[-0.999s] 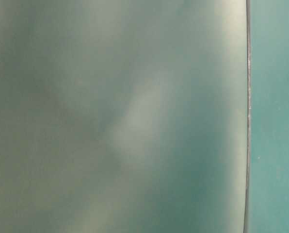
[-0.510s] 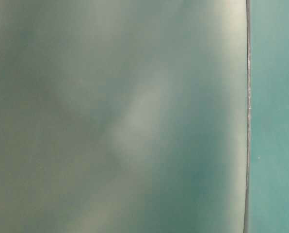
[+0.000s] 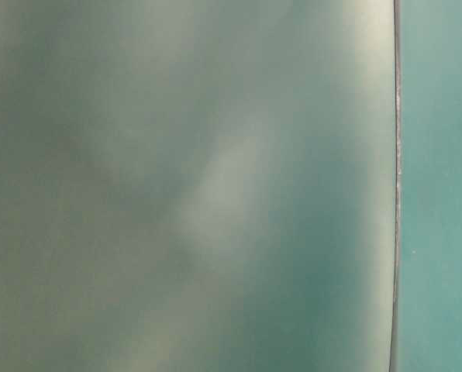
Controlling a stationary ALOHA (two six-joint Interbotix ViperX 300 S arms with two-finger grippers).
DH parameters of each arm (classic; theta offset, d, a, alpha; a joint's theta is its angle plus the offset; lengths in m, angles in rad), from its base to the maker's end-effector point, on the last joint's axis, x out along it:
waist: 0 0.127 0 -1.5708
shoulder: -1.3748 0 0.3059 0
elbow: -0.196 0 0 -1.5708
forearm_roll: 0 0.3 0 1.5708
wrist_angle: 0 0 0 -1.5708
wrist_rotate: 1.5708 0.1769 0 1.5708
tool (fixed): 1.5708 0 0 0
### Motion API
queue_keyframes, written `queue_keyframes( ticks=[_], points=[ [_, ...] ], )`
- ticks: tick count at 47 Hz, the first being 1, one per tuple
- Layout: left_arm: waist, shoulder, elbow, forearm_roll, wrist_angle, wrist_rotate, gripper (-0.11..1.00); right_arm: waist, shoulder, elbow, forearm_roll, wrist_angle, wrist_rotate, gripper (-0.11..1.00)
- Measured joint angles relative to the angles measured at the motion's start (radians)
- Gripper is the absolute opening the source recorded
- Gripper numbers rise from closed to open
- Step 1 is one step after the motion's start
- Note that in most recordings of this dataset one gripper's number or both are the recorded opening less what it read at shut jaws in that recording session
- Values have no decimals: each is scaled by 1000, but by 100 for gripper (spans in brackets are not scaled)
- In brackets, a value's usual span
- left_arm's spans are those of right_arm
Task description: Move the cup to the left with left arm.
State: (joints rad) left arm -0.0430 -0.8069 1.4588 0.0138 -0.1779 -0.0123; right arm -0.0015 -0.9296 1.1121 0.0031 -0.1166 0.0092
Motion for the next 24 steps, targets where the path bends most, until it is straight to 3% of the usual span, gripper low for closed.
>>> queue_keyframes(
  ticks=[24],
  points=[
    [0,0,2,0,0,0,67,0,0,0,-2,0,0,0]
  ],
)
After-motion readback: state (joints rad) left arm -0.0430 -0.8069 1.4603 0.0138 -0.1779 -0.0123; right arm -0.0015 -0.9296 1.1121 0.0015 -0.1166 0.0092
